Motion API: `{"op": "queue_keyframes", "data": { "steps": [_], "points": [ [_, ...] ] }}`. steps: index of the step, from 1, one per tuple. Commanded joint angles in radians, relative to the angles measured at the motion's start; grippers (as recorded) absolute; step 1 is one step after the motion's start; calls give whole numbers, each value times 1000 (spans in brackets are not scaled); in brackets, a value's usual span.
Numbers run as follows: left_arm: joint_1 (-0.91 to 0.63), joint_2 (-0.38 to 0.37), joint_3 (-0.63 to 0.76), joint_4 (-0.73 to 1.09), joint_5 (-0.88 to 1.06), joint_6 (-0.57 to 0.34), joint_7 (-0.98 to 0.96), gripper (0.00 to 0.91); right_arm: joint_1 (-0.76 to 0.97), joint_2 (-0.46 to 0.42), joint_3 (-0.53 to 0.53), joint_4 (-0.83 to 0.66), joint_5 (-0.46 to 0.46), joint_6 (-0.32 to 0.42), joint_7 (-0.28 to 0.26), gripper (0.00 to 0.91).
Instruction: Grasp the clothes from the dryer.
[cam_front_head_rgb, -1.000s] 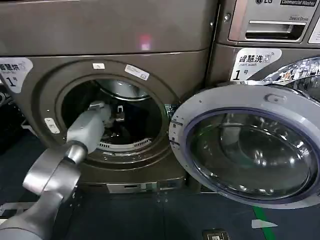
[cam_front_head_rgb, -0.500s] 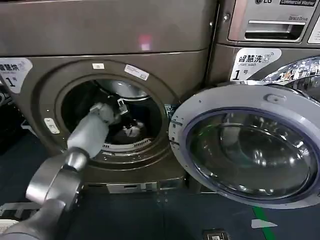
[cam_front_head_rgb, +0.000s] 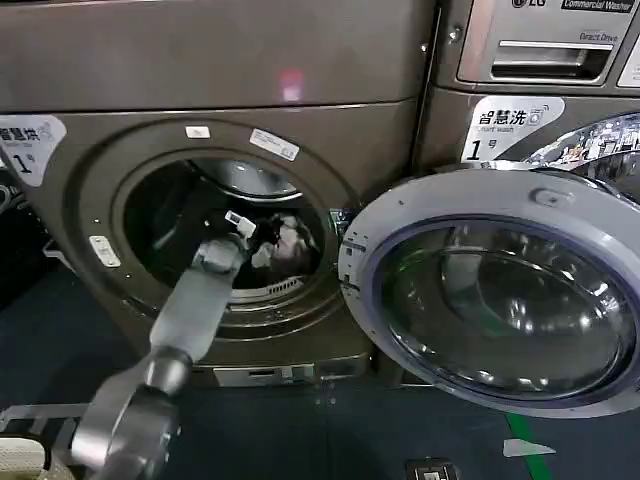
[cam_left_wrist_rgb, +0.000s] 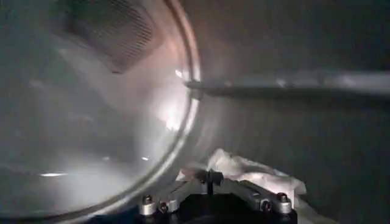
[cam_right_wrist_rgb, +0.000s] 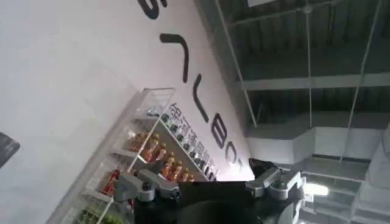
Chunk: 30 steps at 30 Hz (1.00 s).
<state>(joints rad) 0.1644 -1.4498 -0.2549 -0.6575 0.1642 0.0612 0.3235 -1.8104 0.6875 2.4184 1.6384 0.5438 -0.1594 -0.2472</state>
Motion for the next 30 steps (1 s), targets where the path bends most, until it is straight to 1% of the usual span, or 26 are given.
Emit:
{"op": "queue_keyframes", "data": {
  "steps": [1, 3, 5, 12, 15, 20, 25, 26, 30],
  "points": [
    [150, -15, -71, -257, -195, -15, -410, 0, 5, 3, -9, 3, -2, -1, -2, 907],
    [180, -20, -73, -294, -203, -40, -478, 0, 6, 3, -10, 6, -6, -2, -1, 907],
    [212, -24, -87, -322, -165, -77, -496, 0, 7, 1, -10, 5, -9, -1, 3, 907],
    [335, 10, -126, -461, -188, -88, -452, 0, -10, 0, 12, 2, -8, 11, 18, 907],
    [379, 9, -131, -537, -228, -103, -474, 0, -21, -1, 29, 3, -11, 9, 47, 907],
    [432, -6, -119, -622, -233, -114, -489, 0, -41, 12, 55, 6, -17, 14, 56, 907],
    [481, -11, -108, -659, -209, -118, -489, 0, -55, 14, 83, 1, -11, 31, 60, 907],
    [486, -10, -109, -663, -208, -117, -489, 0, -56, 15, 90, 5, -11, 21, 61, 907],
    [484, -8, -110, -660, -203, -118, -492, 0, -64, 11, 86, 1, 12, 35, 84, 907]
  ]
}}
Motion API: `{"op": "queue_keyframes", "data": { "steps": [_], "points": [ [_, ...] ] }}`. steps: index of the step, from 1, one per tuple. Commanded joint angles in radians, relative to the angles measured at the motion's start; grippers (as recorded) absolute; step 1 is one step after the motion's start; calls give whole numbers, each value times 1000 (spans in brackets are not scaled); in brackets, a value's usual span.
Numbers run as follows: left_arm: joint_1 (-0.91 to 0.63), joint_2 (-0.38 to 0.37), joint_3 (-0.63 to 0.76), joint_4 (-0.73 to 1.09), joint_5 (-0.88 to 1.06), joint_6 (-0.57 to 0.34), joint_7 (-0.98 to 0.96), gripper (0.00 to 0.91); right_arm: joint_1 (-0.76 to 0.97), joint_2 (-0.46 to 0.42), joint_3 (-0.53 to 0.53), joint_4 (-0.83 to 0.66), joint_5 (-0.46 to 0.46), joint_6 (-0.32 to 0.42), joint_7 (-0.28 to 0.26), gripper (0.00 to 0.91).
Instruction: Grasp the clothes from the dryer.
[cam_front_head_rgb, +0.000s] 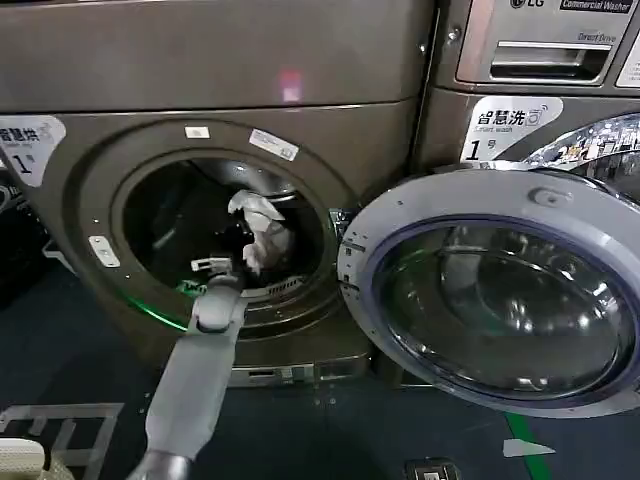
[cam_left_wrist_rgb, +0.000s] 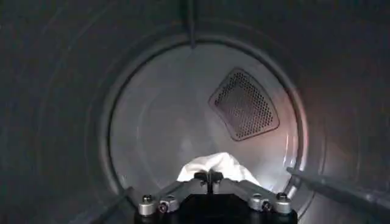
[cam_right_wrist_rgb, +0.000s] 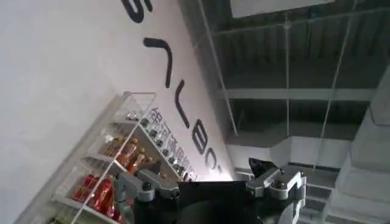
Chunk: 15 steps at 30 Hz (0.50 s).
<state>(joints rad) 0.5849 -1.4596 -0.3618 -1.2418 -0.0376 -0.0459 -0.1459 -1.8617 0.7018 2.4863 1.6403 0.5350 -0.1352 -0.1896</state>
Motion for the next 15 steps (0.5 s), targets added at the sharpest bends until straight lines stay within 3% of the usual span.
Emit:
{"op": "queue_keyframes", "data": {
  "steps": [1, 15],
  "points": [
    [61, 1, -4, -73, -1, -10, -23, 0, -11, -4, 19, -3, 20, 10, 26, 907],
    [51, -15, 0, -72, 14, -12, -21, 0, -12, -3, 19, 2, 24, 11, 11, 907]
  ]
}}
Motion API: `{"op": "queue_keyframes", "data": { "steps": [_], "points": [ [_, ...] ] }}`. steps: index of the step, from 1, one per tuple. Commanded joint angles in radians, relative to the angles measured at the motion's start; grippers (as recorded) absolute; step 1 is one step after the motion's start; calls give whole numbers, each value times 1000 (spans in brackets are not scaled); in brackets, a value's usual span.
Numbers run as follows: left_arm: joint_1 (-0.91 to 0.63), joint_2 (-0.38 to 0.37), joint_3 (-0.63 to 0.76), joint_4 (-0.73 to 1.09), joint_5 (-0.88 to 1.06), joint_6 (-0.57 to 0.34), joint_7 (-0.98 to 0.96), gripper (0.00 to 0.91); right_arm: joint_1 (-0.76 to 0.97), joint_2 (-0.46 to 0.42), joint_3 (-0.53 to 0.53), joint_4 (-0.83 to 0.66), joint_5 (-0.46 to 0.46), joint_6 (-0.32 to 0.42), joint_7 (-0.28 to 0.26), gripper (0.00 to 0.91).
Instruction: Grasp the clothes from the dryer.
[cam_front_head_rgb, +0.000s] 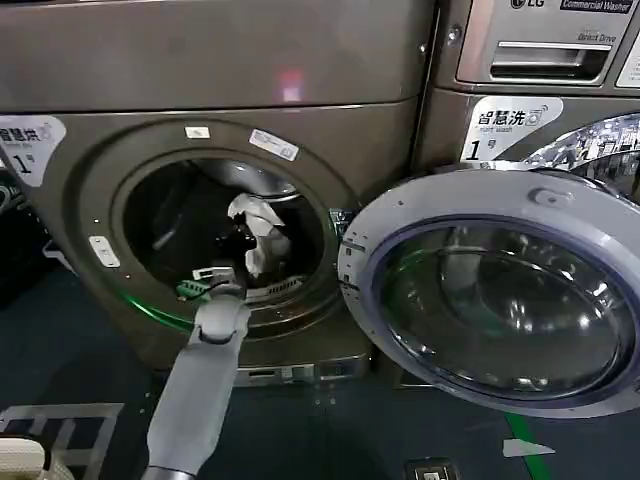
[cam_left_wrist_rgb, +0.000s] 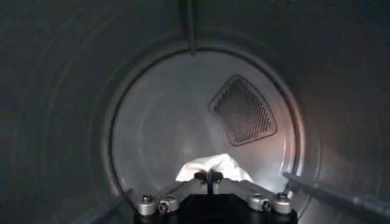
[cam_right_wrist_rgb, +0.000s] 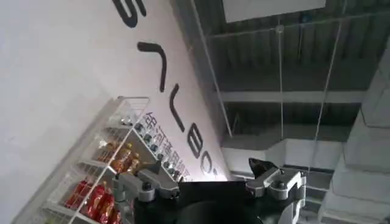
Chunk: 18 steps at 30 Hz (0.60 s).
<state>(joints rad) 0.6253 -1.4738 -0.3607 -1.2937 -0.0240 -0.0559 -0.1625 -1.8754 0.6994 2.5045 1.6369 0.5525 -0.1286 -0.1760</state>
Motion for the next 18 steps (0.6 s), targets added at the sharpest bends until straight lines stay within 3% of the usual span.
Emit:
{"op": "queue_keyframes", "data": {
  "steps": [1, 18],
  "points": [
    [10, -1, -2, -22, -1, -2, -5, 0, 5, -1, 1, 6, 6, 3, -7, 907],
    [-9, -10, 12, -7, 1, -6, -5, 0, 23, 13, -23, 46, 10, -2, -23, 907]
  ]
}}
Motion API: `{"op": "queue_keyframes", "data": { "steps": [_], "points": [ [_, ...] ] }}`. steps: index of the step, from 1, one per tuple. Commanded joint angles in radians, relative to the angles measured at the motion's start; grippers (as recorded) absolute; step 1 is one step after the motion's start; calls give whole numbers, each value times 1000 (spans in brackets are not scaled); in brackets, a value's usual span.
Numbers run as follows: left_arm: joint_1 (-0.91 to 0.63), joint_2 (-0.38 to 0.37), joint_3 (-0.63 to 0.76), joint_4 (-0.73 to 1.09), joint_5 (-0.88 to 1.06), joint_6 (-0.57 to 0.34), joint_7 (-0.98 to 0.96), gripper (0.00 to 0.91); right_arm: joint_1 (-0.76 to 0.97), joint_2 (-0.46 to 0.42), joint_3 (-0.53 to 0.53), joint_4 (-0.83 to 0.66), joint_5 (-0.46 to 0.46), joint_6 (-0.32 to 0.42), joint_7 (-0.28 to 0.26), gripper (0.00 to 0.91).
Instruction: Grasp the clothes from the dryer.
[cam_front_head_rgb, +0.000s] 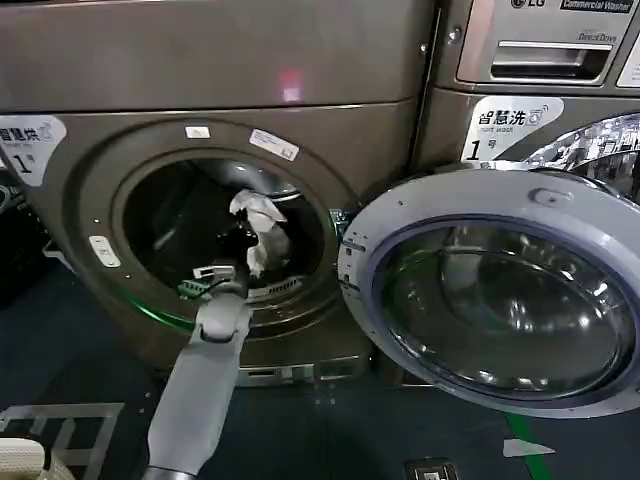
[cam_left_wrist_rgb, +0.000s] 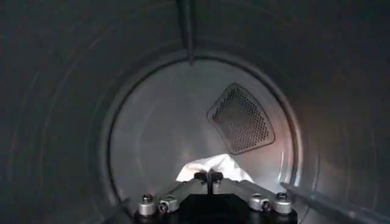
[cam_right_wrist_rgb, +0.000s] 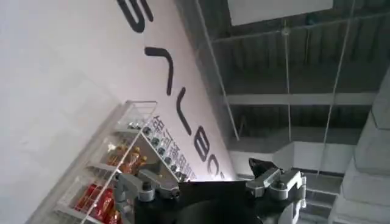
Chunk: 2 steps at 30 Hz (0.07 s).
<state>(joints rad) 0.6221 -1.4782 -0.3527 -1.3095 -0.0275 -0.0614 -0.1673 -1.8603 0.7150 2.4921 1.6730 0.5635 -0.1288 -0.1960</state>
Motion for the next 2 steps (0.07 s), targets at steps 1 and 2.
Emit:
{"op": "queue_keyframes", "data": {
  "steps": [1, 2],
  "points": [
    [-6, -7, 3, 11, 6, -1, -1, 0, 9, -4, -11, 9, -1, -2, -5, 907],
    [-6, -7, 3, 13, 8, -2, 0, 0, 9, -5, -11, 7, -2, -2, -5, 907]
  ]
}}
